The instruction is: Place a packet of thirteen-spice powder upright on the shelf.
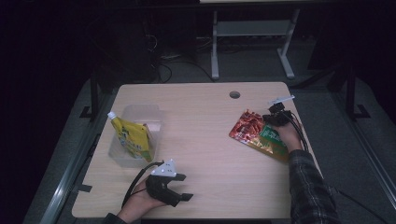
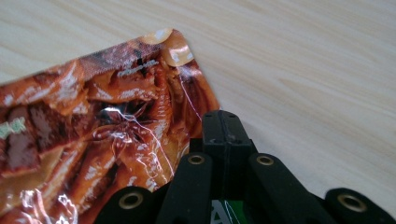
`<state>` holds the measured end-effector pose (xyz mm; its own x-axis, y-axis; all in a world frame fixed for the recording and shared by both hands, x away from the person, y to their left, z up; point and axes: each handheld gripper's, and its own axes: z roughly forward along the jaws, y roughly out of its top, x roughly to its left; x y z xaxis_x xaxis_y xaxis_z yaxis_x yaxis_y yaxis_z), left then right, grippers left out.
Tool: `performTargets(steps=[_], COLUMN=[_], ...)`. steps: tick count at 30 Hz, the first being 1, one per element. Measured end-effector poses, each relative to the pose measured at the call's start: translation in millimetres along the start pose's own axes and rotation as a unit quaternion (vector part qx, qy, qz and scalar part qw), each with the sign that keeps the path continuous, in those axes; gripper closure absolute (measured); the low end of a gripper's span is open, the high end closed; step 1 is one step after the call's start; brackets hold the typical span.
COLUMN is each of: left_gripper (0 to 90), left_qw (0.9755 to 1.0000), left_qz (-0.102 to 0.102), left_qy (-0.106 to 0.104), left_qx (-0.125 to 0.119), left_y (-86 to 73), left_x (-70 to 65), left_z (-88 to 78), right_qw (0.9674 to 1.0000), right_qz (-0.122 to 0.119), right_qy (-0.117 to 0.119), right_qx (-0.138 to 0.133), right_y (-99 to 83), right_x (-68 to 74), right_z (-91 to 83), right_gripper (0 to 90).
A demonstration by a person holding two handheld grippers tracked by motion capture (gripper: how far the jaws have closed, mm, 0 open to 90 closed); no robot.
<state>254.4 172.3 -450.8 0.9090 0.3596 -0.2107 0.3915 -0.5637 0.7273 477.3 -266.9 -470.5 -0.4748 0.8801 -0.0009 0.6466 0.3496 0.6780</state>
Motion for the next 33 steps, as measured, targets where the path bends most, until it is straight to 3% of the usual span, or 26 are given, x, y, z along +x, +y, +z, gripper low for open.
performTargets(steps=[4, 11, 17, 19, 28, 30, 33], left_gripper=[24.3, 24.3, 24.3, 24.3, 24.3, 24.2, 24.2], left_qw=[1.0, 1.0, 1.0, 1.0, 0.9999, 0.9998, 0.9994], left_qz=[0.001, 0.001, 0.0, 0.0, 0.004, 0.006, 0.009], left_qy=[0.0, 0.0, 0.001, 0.001, 0.007, 0.015, 0.027], left_qx=[0.0, 0.001, 0.0, -0.001, -0.005, -0.012, -0.022], left_y=[0.1, 0.5, 0.4, 0.5, 3.6, 9.4, 23.5], left_x=[0.1, -0.8, -0.9, -1.5, -1.4, 1.1, 6.9], left_z=[0.1, 0.4, 0.4, 0.8, 1.0, 3.5, 8.3], right_qw=[0.9995, 0.9964, 0.9901, 0.9884, 0.9739, 0.973, 0.9744], right_qz=[-0.008, -0.048, -0.1, -0.103, -0.159, -0.165, -0.142], right_qy=[0.031, 0.07, 0.097, 0.111, 0.162, 0.161, 0.173], right_qx=[-0.008, -0.011, -0.01, -0.012, -0.004, -0.001, -0.019], right_y=[-3.0, -4.1, -7.7, -11.9, -24.9, -26.7, -27.0], right_x=[6.8, 38.7, 72.7, 80.7, 124.0, 129.7, 126.1], right_z=[-1.0, -1.4, -6.6, -9.9, -25.0, -28.6, -33.2], right_gripper=[90.0, 90.0, 90.0, 90.0, 90.0, 90.0, 87.5])
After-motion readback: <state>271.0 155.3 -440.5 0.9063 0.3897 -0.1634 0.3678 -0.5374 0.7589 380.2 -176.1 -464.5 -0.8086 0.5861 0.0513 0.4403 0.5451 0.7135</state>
